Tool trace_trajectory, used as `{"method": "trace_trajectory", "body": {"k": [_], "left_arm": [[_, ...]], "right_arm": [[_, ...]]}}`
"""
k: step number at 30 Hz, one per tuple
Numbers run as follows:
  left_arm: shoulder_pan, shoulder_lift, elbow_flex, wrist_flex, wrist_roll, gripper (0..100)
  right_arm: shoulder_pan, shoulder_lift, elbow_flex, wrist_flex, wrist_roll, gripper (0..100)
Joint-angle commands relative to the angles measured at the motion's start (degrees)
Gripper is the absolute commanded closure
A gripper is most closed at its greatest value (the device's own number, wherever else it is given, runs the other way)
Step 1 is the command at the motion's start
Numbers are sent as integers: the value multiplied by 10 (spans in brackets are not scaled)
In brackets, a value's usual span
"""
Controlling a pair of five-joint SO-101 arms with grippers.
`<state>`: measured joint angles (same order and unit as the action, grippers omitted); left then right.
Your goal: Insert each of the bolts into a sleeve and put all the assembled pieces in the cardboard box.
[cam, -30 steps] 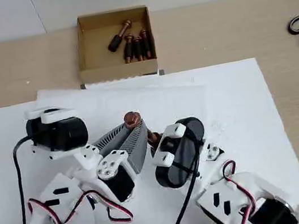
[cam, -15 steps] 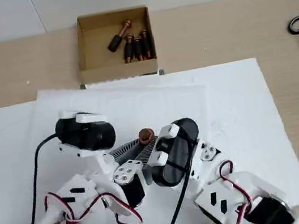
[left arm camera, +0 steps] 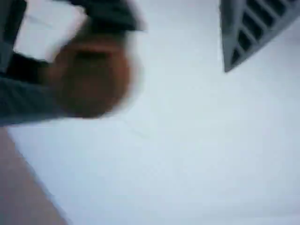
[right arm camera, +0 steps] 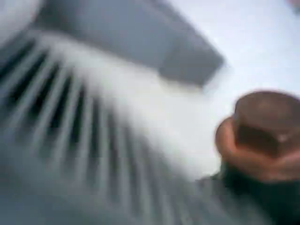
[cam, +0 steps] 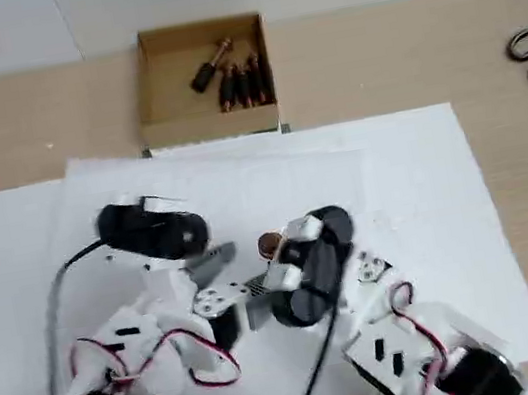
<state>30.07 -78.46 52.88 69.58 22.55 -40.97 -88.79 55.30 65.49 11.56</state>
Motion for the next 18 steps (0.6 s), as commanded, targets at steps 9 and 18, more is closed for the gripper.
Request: {"method": "trace_trajectory", "body": {"k": [9, 18], "left_arm": [[-62, 4, -122, 24, -34, 724], [-65, 1, -168, 76, -32, 829]], "right_arm": [[9, -5, 14, -15, 1, 995], [40, -5, 14, -15, -1, 995]]}}
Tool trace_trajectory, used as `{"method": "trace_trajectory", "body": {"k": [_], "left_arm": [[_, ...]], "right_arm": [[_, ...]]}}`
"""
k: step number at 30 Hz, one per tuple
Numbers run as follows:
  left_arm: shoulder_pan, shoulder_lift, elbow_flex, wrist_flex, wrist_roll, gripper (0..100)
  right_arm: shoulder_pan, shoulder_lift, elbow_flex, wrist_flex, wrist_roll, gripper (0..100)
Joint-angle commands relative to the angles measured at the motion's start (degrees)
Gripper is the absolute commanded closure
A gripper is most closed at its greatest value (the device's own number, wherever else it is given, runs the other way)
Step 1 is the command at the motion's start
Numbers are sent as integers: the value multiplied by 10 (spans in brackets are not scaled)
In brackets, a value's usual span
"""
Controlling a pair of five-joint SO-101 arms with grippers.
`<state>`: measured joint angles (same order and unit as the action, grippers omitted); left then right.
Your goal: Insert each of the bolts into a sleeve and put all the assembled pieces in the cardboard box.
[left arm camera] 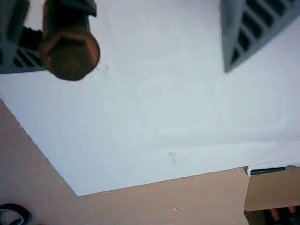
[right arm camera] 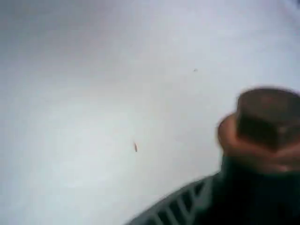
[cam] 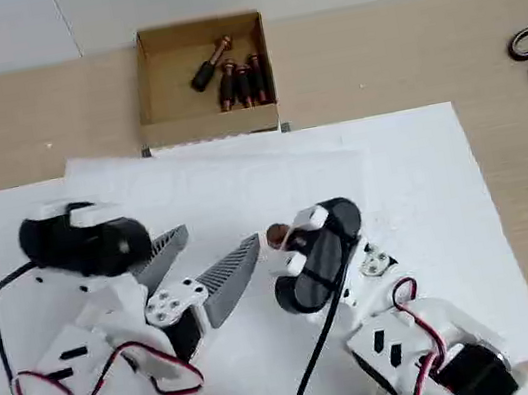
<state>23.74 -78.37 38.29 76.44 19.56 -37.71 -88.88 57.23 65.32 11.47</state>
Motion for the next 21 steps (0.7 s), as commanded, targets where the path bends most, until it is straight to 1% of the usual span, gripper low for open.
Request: {"method": "trace_trajectory", "body": {"k": [1, 3, 5, 6, 9, 11, 13, 16, 18, 21], "left_arm": [[-2, 0, -22, 7, -2, 887], [-3, 0, -20, 5, -2, 1000], [-25, 3, -17, 7, -2, 980], [-45, 3, -9, 4, -2, 994], [-122, 4, 45, -18, -9, 994], [-167, 4, 103, -37, -40, 994], [-198, 4, 173, -70, -65, 994], [-236, 3, 269, -142, -75, 994], [-249, 1, 324, -193, -77, 994], [-251, 0, 399, -264, -99, 994]], "right_arm": [[9, -4, -5, -13, 0, 995], [10, -4, -5, -13, 0, 995], [20, -4, -5, -12, 0, 995], [26, -4, -5, -12, 0, 995], [53, -1, -5, -12, -10, 995], [71, 0, -5, -9, -30, 995], [82, 0, -5, 5, -48, 995], [97, -5, -5, 24, -64, 995], [116, -5, -5, 28, -71, 995], [148, -5, -6, 24, -84, 995]]}}
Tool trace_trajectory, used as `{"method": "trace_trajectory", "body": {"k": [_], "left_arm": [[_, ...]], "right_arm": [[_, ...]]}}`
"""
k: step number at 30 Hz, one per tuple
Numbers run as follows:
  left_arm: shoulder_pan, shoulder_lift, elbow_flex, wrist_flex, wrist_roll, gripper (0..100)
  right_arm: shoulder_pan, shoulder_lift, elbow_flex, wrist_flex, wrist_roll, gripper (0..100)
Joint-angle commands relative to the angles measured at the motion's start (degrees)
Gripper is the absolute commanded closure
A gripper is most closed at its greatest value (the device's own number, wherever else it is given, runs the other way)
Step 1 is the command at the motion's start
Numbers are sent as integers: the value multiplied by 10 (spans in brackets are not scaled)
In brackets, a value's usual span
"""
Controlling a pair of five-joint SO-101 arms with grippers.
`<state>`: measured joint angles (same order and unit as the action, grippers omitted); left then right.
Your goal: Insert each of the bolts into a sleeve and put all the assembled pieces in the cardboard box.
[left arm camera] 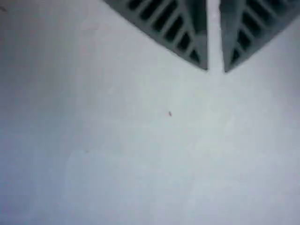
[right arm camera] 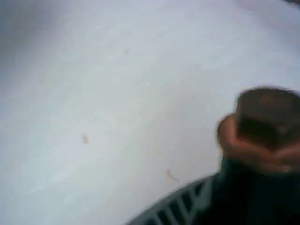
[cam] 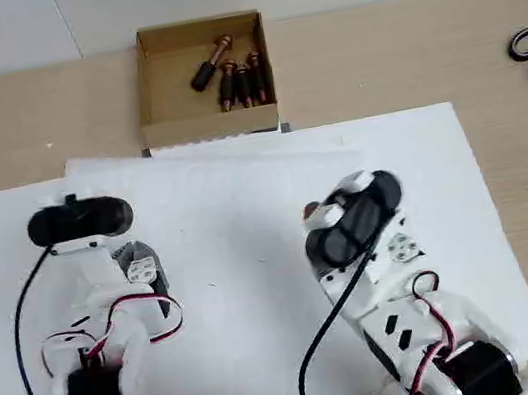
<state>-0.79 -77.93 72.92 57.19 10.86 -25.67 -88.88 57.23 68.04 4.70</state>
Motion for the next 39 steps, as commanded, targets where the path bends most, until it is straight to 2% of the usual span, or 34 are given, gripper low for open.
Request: {"method": "trace_trajectory", "body": {"k": [1, 7, 25, 29, 33, 39], "left_arm": [[-6, -4, 76, -97, -18, 994], [-8, -5, 178, -219, -49, 994], [-20, -5, 178, -215, -48, 994], [-66, -5, 178, -216, 8, 994], [-104, -5, 179, -215, 78, 994], [-37, -5, 180, -215, 79, 994]], "right_arm": [[36, -5, -6, -4, -21, 995], [56, -6, -6, 0, -64, 995], [58, 1, -5, -6, -84, 995], [70, 14, -13, -62, -91, 995], [94, 123, -71, -124, -118, 995], [93, 385, -244, -201, -142, 995]]}}
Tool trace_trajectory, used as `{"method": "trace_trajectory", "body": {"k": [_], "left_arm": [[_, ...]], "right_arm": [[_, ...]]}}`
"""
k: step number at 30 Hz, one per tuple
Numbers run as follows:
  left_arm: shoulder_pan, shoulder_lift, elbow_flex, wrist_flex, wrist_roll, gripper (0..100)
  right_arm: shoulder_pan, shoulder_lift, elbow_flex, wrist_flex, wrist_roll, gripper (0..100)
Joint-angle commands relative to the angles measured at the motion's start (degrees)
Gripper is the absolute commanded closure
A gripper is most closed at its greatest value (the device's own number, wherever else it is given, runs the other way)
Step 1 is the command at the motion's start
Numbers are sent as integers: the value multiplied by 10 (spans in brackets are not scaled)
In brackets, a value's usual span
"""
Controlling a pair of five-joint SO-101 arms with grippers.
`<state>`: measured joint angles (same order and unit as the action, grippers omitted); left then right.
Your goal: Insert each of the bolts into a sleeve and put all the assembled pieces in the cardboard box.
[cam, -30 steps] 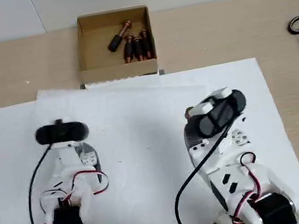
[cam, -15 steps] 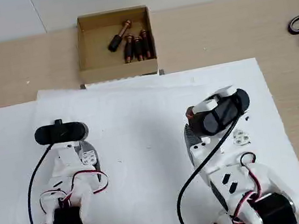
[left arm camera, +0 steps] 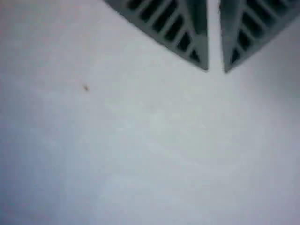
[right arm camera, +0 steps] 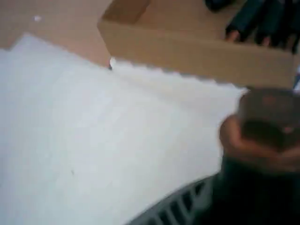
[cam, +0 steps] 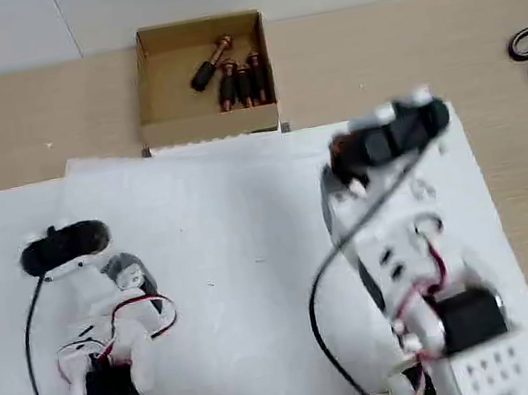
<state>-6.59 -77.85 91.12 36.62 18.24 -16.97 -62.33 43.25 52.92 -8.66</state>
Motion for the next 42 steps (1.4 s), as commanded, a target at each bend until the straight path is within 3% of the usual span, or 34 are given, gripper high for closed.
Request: {"method": "trace_trajectory", "body": {"k": [1, 10, 21, 31, 38, 42], "left_arm": [[27, -6, -2, -9, 5, 994], [29, -6, -2, -11, 6, 994], [29, -6, -2, -11, 6, 994], [29, -6, -2, -11, 6, 994], [29, -6, -2, -11, 6, 994], [29, -6, -2, -11, 6, 994]], "right_arm": [[6, 163, -135, -65, -8, 995], [5, 537, -473, -119, 55, 995], [-49, 884, -862, -53, 113, 995], [-56, 1082, -1029, -52, 122, 995], [-60, 1166, -1136, -50, 169, 986], [-60, 1188, -1160, -19, 199, 870]]}}
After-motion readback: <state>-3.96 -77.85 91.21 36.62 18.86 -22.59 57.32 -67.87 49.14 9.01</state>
